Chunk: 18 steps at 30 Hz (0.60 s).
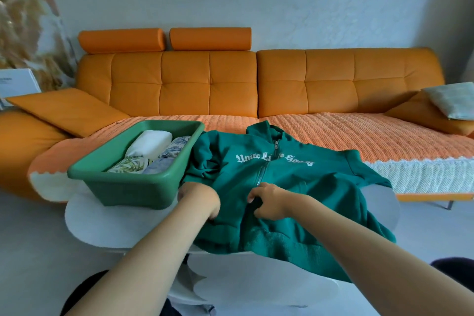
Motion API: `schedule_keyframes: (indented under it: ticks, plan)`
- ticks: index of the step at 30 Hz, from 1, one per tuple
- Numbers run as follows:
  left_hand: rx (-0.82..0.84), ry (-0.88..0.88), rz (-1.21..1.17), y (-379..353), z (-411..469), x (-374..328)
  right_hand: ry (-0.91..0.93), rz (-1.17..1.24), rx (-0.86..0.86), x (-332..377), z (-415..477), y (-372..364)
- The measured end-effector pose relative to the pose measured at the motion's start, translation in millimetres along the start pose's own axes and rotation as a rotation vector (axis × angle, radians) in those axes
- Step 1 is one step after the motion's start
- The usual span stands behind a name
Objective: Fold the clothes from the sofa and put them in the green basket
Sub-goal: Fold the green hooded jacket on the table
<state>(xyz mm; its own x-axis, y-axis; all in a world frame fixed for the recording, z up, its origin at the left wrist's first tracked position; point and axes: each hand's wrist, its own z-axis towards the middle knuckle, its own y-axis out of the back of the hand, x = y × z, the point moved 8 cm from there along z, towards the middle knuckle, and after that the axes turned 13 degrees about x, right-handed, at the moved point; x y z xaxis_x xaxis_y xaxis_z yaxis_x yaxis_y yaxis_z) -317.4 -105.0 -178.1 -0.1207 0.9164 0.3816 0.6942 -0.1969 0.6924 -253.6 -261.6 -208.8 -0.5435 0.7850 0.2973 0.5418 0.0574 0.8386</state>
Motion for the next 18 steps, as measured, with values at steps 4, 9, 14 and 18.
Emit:
schedule_keyframes:
  ticks: [4, 9, 14, 18]
  plan:
    - [-0.365, -0.255, -0.090, 40.9, -14.6, -56.7, -0.025, 0.088, -0.037, -32.1, -17.8, 4.3]
    - [-0.065, -0.681, -0.185, 19.0, -36.3, -150.9, -0.081, 0.100, -0.176, -86.6, -61.3, 16.7]
    - [-0.140, -0.593, 0.058, 9.0, -34.3, -195.5, -0.208, 0.083, -0.104, -138.0, -95.3, -5.8]
    - [-0.434, -0.642, 0.055, 32.3, -48.9, -200.0, -0.178, 0.094, -0.117, -141.9, -102.6, -18.1]
